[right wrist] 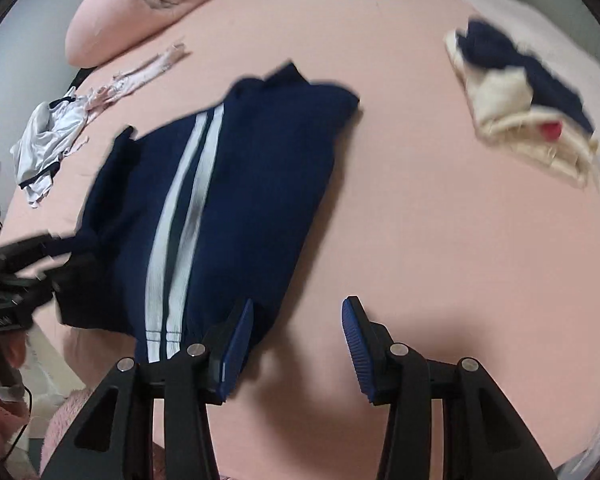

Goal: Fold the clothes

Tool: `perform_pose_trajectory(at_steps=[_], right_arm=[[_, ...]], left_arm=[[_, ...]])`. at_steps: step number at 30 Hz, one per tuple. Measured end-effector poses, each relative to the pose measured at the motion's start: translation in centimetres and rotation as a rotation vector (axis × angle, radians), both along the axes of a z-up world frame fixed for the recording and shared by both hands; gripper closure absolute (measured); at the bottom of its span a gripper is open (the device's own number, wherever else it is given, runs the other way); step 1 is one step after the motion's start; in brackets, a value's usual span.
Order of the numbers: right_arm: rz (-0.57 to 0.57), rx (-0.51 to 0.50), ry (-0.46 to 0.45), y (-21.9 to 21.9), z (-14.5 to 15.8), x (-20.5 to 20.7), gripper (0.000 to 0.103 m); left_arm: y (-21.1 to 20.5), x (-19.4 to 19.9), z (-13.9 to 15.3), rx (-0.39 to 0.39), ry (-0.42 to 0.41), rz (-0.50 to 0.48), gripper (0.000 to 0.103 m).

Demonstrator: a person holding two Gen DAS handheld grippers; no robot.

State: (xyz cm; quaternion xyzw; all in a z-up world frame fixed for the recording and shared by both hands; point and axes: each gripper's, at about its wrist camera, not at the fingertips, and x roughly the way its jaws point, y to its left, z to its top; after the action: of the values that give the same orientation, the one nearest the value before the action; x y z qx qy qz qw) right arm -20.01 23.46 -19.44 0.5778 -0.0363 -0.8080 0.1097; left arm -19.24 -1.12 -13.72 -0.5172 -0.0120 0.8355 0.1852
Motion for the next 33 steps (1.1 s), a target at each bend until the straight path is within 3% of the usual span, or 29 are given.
perform_pose_trajectory(at_steps=[1,4,7,11,14,19,21,25,27,33], right_arm=[[0.014,-0.017,-0.010,-0.2,-0.3,0.1,0.057],[0.051,-0.017,-0.024,-1.5,-0.5,0.3,0.057],[0.038,-0.036,-0.023,-1.5,-0.2,1.1,0.057],[0.009,-0.067,-0.021,-1.0,0.1,2.2,0.057],[-0.012,-0.090,-0.020,-0.7,0.3,3.1,0.057],[-0.074,-0.110,-0.024,0.9,0.7,4.5,0.057],[-0.099,-0.119,-0.028,1.6,0.6,4.4,0.057],[-0.091,-0.107,-0.017,1.3,0.4,3.3,0.057],[-0.075,-0.119,-0.012,1.6,0.5,2.4,0.057],[-0.011,-0.133,0.024,0.4,1.9,0.7,0.057]], left_arm=[[0.1,0.0,0.3,-0.053,0.023,0.028,0.048],[-1.9,0.3,-0.4,-0.140,-0.006,0.125,0.048],[-4.3,1.3,-0.6,-0.054,-0.065,0.103,0.048],[-2.3,0.9,-0.6,0.179,-0.133,0.009,0.048],[1.8,-0.1,-1.6,0.180,-0.174,-0.070,0.048],[5.7,-0.9,-3.0,0.170,-0.210,-0.117,0.048],[5.6,-0.9,-3.1,0.203,-0.216,-0.099,0.054],[6.1,-1.5,-3.3,0.228,-0.209,-0.039,0.087],[7.1,-2.0,-3.3,0.203,-0.185,-0.039,0.098],[4.8,-1.3,0.3,0.158,-0.072,-0.063,0.100]])
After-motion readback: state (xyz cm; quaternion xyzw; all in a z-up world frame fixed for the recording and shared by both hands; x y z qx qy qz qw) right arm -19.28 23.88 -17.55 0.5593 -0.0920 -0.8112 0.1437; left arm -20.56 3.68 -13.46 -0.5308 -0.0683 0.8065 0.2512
